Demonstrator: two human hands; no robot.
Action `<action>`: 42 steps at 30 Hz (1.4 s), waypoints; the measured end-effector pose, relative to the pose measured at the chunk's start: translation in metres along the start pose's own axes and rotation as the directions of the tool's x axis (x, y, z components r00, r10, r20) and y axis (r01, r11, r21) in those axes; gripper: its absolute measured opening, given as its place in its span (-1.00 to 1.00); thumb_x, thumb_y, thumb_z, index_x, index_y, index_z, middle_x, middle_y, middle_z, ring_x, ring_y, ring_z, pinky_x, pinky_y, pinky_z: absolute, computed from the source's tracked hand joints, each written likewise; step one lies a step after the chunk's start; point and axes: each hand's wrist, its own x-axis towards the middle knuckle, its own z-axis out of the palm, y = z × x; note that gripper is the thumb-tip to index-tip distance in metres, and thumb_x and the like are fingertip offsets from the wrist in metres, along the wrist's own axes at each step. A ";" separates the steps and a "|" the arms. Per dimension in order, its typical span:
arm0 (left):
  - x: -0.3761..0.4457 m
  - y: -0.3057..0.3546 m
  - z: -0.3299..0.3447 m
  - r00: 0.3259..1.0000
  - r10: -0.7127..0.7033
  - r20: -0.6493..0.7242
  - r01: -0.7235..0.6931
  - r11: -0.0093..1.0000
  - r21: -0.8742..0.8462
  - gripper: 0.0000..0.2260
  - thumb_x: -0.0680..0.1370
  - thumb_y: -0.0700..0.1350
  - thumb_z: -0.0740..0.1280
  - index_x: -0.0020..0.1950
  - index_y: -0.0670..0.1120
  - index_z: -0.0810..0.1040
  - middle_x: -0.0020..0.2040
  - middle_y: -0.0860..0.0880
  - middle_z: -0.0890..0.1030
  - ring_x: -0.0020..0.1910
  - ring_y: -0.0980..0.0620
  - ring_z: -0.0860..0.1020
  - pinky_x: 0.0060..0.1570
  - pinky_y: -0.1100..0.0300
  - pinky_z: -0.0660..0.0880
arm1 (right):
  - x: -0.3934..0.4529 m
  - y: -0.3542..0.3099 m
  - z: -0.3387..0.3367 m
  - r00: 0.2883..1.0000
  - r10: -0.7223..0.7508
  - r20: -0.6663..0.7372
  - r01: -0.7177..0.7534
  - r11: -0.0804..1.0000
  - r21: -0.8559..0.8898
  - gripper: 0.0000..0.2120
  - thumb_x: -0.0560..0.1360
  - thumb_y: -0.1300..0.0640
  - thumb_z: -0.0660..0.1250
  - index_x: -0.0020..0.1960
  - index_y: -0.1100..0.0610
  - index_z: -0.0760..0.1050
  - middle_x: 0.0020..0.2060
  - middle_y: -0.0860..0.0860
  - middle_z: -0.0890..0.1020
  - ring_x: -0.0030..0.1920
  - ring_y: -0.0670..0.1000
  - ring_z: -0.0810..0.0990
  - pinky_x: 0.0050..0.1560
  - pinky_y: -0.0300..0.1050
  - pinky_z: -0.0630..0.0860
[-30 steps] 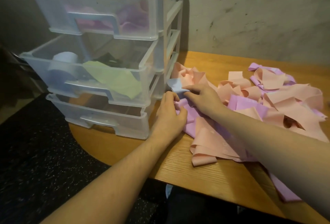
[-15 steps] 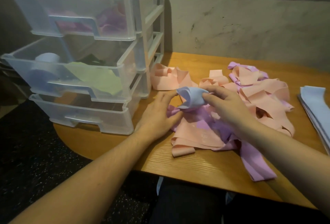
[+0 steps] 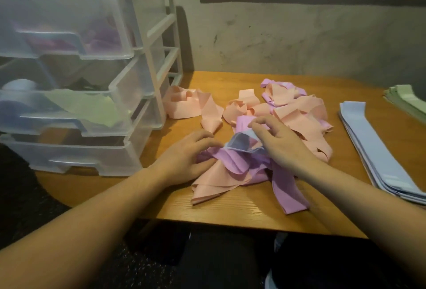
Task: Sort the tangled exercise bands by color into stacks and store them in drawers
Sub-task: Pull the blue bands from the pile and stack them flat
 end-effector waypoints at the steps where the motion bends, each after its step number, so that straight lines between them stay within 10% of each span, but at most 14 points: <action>1: 0.003 0.003 -0.002 1.000 -0.012 0.009 0.012 1.000 -0.007 -0.69 0.57 0.03 0.39 0.32 0.12 0.53 0.25 0.13 0.48 0.18 0.18 0.46 0.13 0.17 0.51 | -0.002 0.001 -0.004 1.000 -0.015 0.024 0.016 0.999 -0.046 -0.88 0.59 -0.10 0.29 0.00 -0.09 0.54 -0.03 -0.21 0.59 -0.03 -0.19 0.55 -0.14 -0.48 0.38; 10: 0.027 0.024 -0.006 0.993 -0.109 0.035 0.113 0.979 -0.168 -0.76 0.55 -0.06 0.44 0.13 0.23 0.52 0.01 0.30 0.50 -0.01 0.37 0.48 -0.13 0.46 0.41 | 0.000 0.011 -0.037 0.998 0.024 -0.049 -0.038 0.953 -0.301 -0.91 0.53 0.01 0.32 -0.09 0.00 0.55 -0.21 -0.06 0.60 -0.18 -0.06 0.55 -0.23 -0.10 0.45; 17: 0.029 0.024 -0.008 0.978 -0.194 0.074 0.199 0.976 -0.082 -0.49 0.62 -0.26 0.28 0.32 0.37 0.45 0.26 0.18 0.39 0.23 0.17 0.41 0.20 0.25 0.46 | 0.004 0.019 -0.065 0.950 0.258 -0.178 -0.214 0.949 0.233 -0.82 0.63 -0.02 0.23 0.16 0.03 0.48 -0.16 0.04 0.49 -0.33 0.00 0.40 -0.43 -0.19 0.26; 22: 0.039 0.030 -0.012 0.919 -0.315 0.237 0.284 0.946 0.158 -0.64 0.61 -0.06 0.17 0.28 0.28 0.58 0.47 0.11 0.27 0.39 0.08 0.30 0.39 0.04 0.35 | -0.002 0.019 -0.075 0.930 0.310 -0.196 -0.209 0.888 0.410 -0.96 0.62 0.00 0.29 0.02 -0.06 0.45 0.05 -0.01 0.56 -0.07 0.02 0.58 -0.11 -0.09 0.49; 27: 0.051 0.048 -0.012 0.940 -0.334 0.072 0.276 0.867 0.415 -0.64 0.62 0.27 0.11 0.17 0.23 0.64 0.49 0.08 0.31 0.43 -0.01 0.25 0.40 -0.12 0.20 | -0.007 0.015 -0.091 0.908 0.396 -0.140 -0.217 0.728 0.650 -0.69 0.57 -0.06 0.32 0.22 0.10 0.56 0.06 0.07 0.68 0.01 0.07 0.68 -0.05 -0.03 0.58; 30: 0.062 0.064 -0.010 0.960 -0.263 -0.096 0.278 0.940 0.200 -0.69 0.62 0.20 0.23 0.13 0.08 0.68 0.26 0.09 0.49 0.10 0.11 0.49 0.05 0.14 0.54 | -0.011 0.012 -0.100 0.917 0.383 -0.108 -0.174 0.630 0.757 -0.67 0.52 -0.01 0.37 0.18 0.18 0.55 0.08 0.15 0.67 0.00 0.08 0.66 -0.15 -0.11 0.59; 35: 0.086 0.105 -0.001 0.978 -0.171 -0.122 0.147 0.972 -0.183 -0.74 0.66 0.07 0.23 0.03 0.01 0.68 -0.12 0.16 0.58 -0.13 0.20 0.52 -0.08 0.08 0.51 | -0.026 0.002 -0.112 0.958 0.266 -0.111 -0.112 0.698 0.708 -0.71 0.51 -0.02 0.41 0.10 0.17 0.60 0.08 0.22 0.66 0.12 0.18 0.63 0.16 0.08 0.51; 42: 0.116 0.185 0.009 0.944 -0.330 0.029 0.248 0.646 -0.722 -0.62 0.67 0.20 0.16 0.23 0.01 0.62 -0.04 0.04 0.70 -0.10 0.08 0.61 -0.14 0.22 0.46 | -0.048 -0.008 -0.124 0.961 0.192 -0.197 -0.026 0.777 0.629 -0.57 0.37 -0.10 0.46 0.19 0.04 0.64 0.14 -0.04 0.69 0.26 0.02 0.59 0.37 0.11 0.47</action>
